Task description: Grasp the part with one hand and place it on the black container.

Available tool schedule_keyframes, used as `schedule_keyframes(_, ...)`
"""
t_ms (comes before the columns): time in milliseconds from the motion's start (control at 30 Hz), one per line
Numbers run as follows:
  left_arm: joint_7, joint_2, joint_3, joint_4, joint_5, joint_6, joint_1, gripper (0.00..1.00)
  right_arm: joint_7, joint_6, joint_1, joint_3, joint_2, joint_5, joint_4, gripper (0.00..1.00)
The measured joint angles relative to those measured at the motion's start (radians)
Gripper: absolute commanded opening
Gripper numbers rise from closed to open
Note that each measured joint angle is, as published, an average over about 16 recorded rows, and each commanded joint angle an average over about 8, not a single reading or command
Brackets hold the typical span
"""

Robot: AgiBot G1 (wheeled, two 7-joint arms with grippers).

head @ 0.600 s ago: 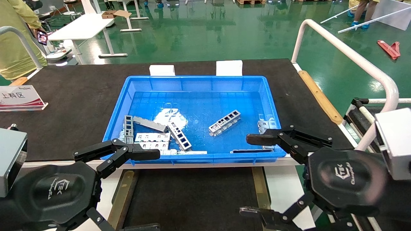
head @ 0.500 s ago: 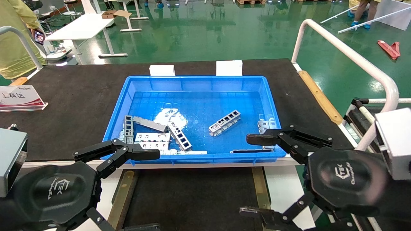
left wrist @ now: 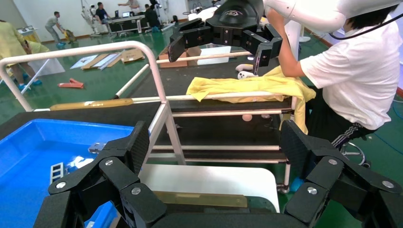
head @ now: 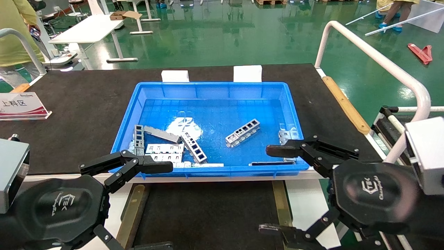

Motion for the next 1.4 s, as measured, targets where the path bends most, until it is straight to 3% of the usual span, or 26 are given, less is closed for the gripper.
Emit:
schedule_keyframes(967,0.003,0.007,0.004,0.009,0.01,0.001,-0.02,1.0,0.0,0.0,0.0,0.0,0.0,0.0,-0.001,1.0)
schedule_keyframes(1400,0.036,0.086,0.044,0.103,0.089,-0.003,-0.112,1.0,-0.001,0.0,0.001,-0.001,0.0,0.001,-0.001,1.0)
